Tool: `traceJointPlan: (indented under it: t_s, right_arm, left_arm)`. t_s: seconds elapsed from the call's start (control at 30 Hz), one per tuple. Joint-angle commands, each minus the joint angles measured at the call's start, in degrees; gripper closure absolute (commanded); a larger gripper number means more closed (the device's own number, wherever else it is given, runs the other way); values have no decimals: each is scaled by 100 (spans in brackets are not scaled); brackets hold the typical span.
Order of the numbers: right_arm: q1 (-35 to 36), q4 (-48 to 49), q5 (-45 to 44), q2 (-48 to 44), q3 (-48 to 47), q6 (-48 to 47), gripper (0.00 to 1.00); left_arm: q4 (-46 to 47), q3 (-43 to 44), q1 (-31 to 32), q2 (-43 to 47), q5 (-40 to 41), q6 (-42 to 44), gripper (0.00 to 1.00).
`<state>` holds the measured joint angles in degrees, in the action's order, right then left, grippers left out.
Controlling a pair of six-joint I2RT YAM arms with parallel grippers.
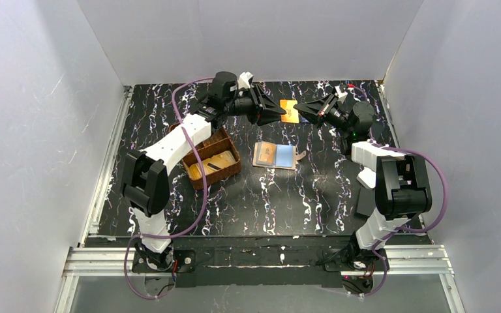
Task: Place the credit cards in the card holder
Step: Insert the credit card into the card holder.
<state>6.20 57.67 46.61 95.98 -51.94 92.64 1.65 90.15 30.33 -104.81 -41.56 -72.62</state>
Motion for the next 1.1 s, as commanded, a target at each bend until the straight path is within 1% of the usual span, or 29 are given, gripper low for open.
traceJointPlan:
  t_s: [0.0,0.07,0.17,0.2,0.23,0.27,0.3,0.33,0.37,0.4,0.43,0.47,0.53,0.6,0.63,0.67,0.8,0.83,0.9,0.93,1.07]
  right_arm:
    - [67,427,77,-187,-170,-46,99]
    - [127,453,117,-141,-220,-97,99]
    - [180,524,134,-56,-242,-139,99]
    - [176,413,200,-34,-264,-226,99]
    - [158,87,264,-30,-297,-440,91]
    - [136,-631,311,-61,-401,-903,77]
    - [94,-1902,307,-98,-617,-1737,64]
    - [66,-3507,169,-107,-935,-2874,54]
    - [66,-5134,-232,-58,-1392,-4625,48]
    - [81,-6440,-766,72,-1802,-5621,44]
    - [125,-7196,-1219,208,-2044,-6260,41]
    - [142,-7415,-1441,359,-2112,-6553,40]
    - [152,-7300,-1421,529,-2059,-6681,40]
    - [210,-7124,-1152,824,-2043,-6768,42]
    - [234,-7163,-1093,961,-2065,-6810,48]
    - [253,-7197,-1082,1044,-2074,-6831,58]
    - [407,-6899,-932,1385,-1994,-6632,84]
    - [466,-6862,-957,1375,-1995,-6639,89]
    - [522,-6745,-1043,1331,-1868,-6632,95]
    - [523,-6615,-1025,1329,-1773,-6582,97]
    - [523,-6447,-1057,1475,-1587,-6616,99]
  left_arm:
    - [-12,400,-8,-106,-89,193,74]
    - [-101,398,-3,-134,8,409,81]
    - [-381,321,0,-39,213,999,100]
    - [-617,305,2,28,356,1331,100]
    - [-957,350,4,62,457,1684,100]
    - [-1479,501,0,36,596,2123,100]
    - [-2144,748,4,-63,821,2598,100]
    - [-2950,1039,33,-202,1115,3100,100]
    - [-3516,1288,65,-338,1324,3494,100]
    - [-3962,1334,77,-447,1526,3825,100]
    - [-4083,1256,80,-511,1699,3993,100]
    - [-4082,1152,67,-578,1760,4092,100]
    - [-4091,1176,66,-821,1674,4215,100]
    - [-4079,1317,61,-1121,1574,4260,100]
    - [-4096,1441,49,-1309,1452,4287,100]
    - [-4150,1624,32,-1522,1277,4334,100]
    - [-4193,2020,17,-2040,868,4544,100]
    - [-4206,2048,5,-2105,842,4580,100]
    - [-4195,2071,-36,-2199,710,4667,100]
    - [-4201,2057,-54,-2226,679,4690,100]
    - [-4088,1840,-71,-2200,363,4794,100]
